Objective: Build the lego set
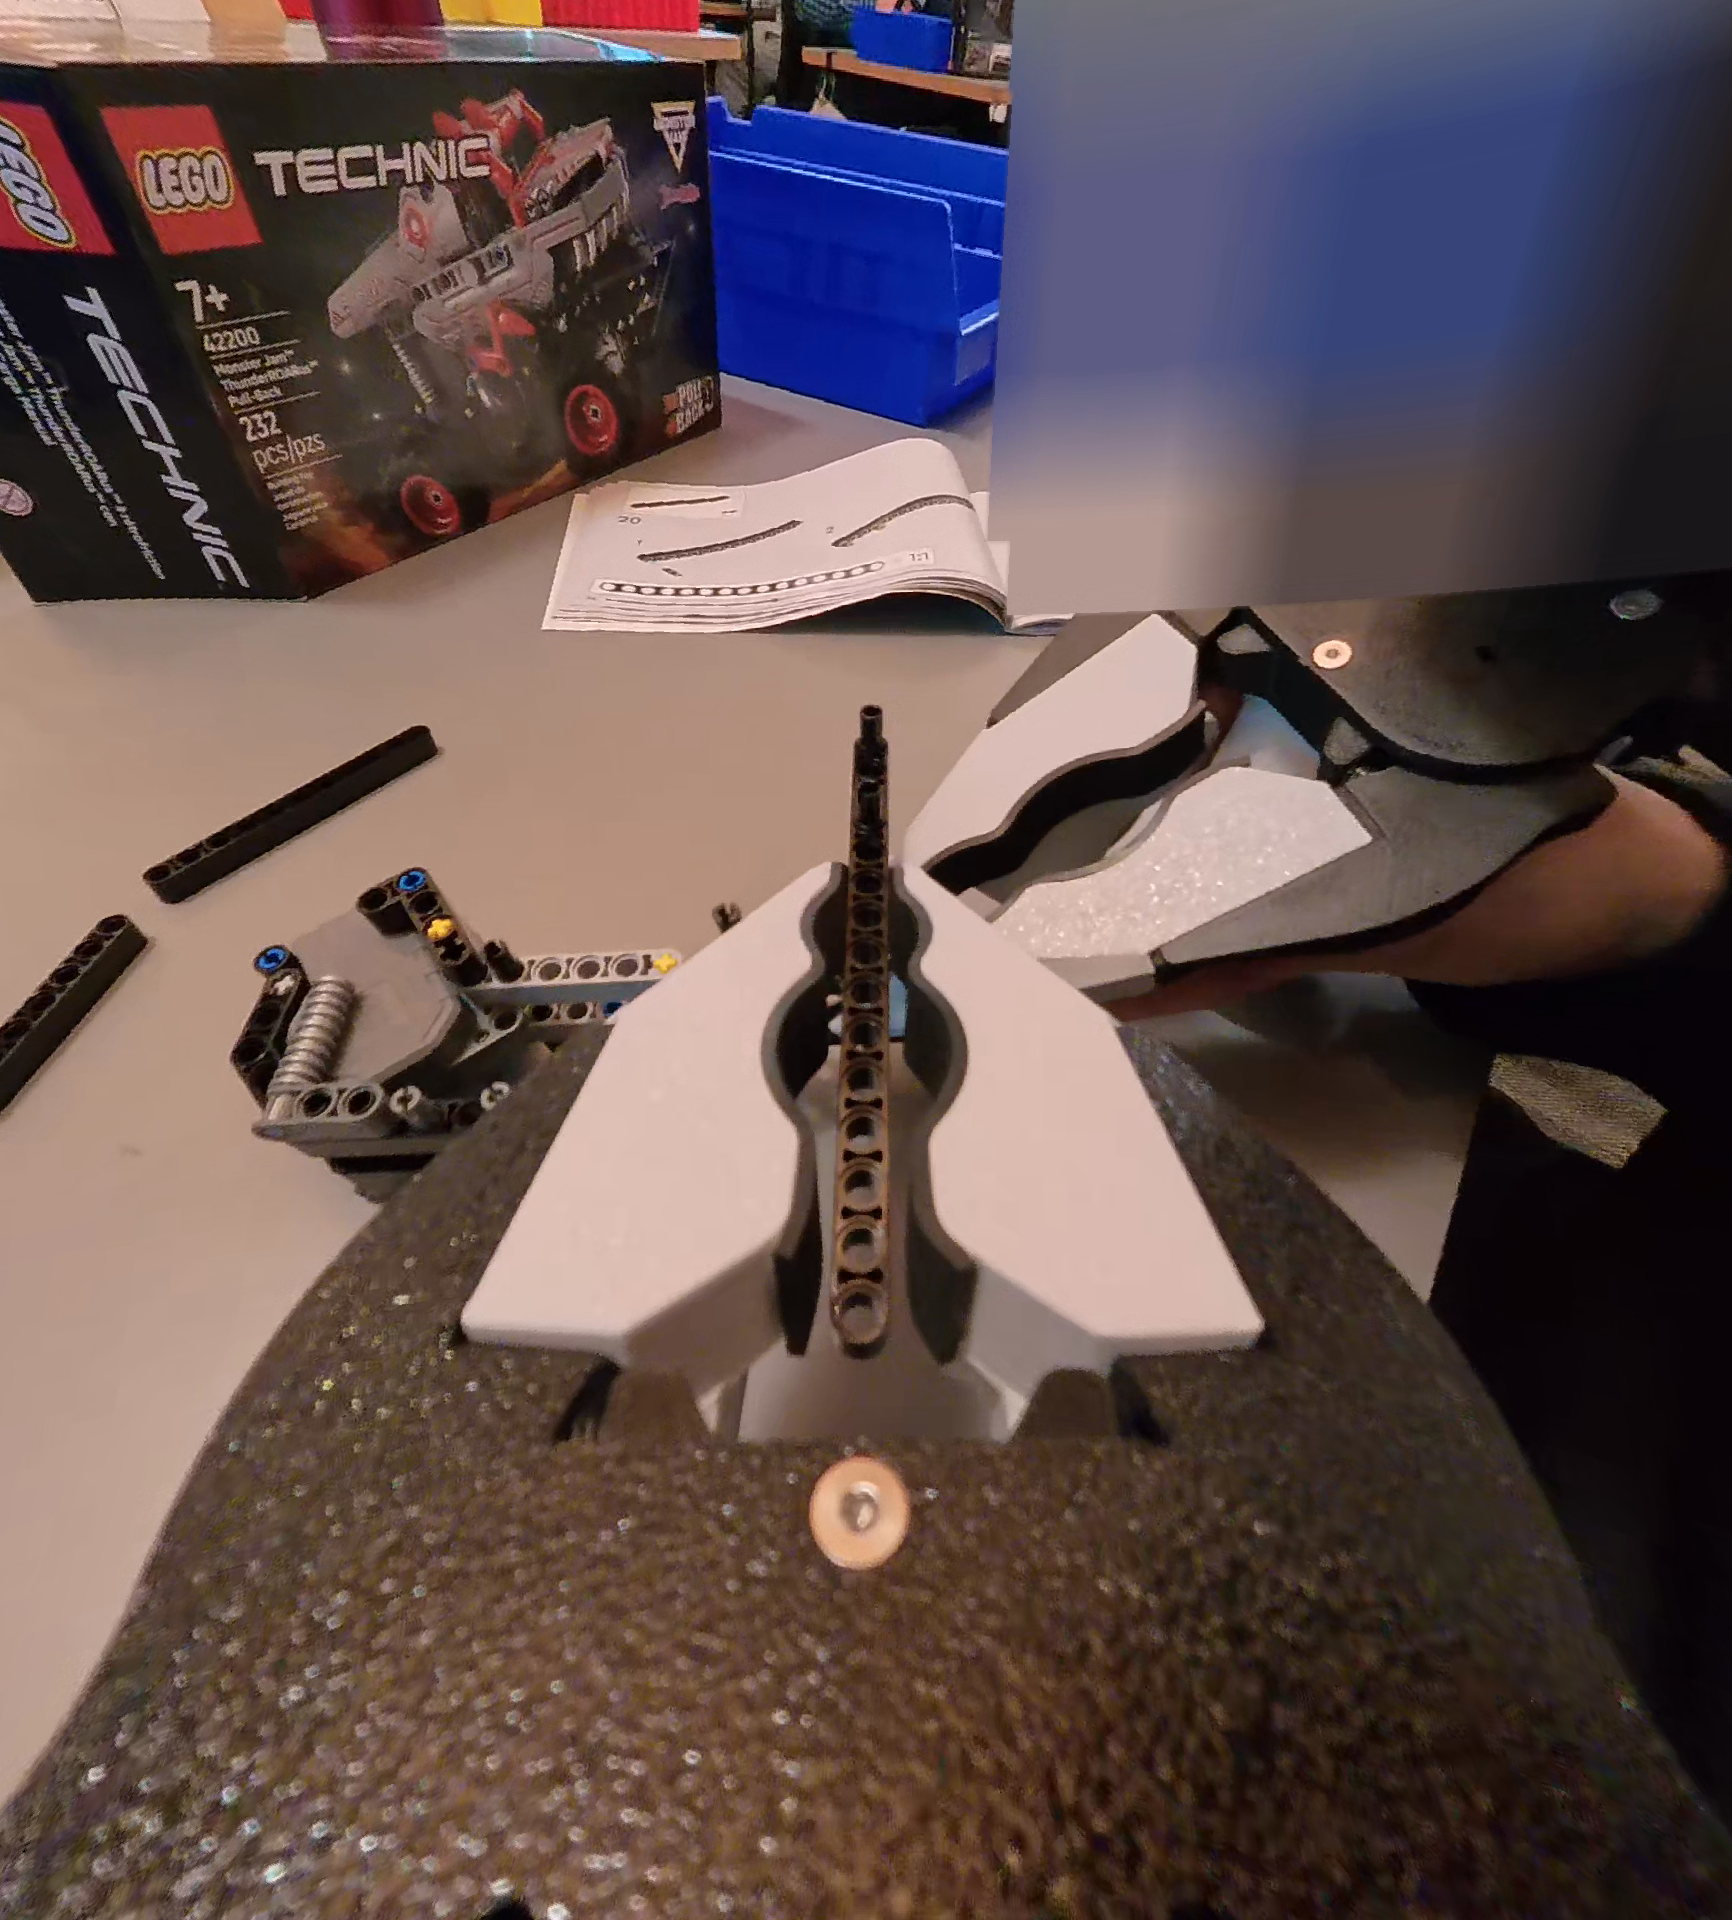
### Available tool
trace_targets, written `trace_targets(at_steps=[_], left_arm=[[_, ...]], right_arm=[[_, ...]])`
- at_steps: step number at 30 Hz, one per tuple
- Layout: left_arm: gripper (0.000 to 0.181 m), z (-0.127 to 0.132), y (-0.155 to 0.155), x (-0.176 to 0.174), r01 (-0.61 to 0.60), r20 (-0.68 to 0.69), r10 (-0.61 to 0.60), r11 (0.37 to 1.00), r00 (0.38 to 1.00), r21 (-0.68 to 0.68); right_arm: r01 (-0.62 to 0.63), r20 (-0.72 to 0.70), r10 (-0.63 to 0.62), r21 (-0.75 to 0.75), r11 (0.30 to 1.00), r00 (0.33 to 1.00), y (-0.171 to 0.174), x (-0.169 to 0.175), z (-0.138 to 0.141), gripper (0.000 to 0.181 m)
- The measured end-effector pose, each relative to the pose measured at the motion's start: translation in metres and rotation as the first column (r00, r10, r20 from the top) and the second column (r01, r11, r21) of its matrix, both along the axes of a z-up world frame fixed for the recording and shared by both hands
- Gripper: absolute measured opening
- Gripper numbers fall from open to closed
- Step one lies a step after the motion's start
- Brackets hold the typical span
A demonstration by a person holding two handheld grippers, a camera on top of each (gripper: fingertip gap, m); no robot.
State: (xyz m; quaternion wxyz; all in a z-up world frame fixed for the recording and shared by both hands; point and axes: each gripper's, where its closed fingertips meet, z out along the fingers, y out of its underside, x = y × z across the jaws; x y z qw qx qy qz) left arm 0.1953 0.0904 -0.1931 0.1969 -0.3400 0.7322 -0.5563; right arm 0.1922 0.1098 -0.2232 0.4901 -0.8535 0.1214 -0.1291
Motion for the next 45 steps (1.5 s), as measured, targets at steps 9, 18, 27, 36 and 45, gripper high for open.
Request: trace_targets(at_steps=[9, 18, 27, 36, 45], left_arm=[[0.005, -0.005, -0.002, 0.001, -0.052, -0.069, 0.050, 0.998, 0.996, -0.027], [0.005, -0.009, -0.007, 0.001, -0.056, 0.026, 0.053, 0.992, 0.998, 0.115], [0.005, -0.013, -0.005, 0.001, -0.033, -0.015, 0.035, 0.993, 0.999, 0.117], [0.005, -0.003, -0.007, 0.003, -0.049, -0.005, 0.050, 0.991, 0.999, 0.122], [0.005, 0.000, 0.023, 0.005, -0.082, -0.095, 0.090, 0.993, 0.991, 0.080]], right_arm=[[0.009, -0.030, -0.010, -0.024, 1.000, 0.999, 0.000, 0.002, -0.005, 0.005], [0.009, -0.024, -0.010, -0.032, 0.999, 1.000, 0.001, 0.002, -0.006, 0.005], [0.013, -0.013, -0.014, -0.059, 0.998, 1.000, 0.002, 0.002, -0.010, 0.005], [0.004, -0.006, -0.005, -0.061, 0.998, 1.000, 0.002, 0.002, -0.010, 0.005], [-0.003, 0.001, 0.003, -0.063, 0.998, 1.000, 0.003, 0.001, -0.010, 0.005]])
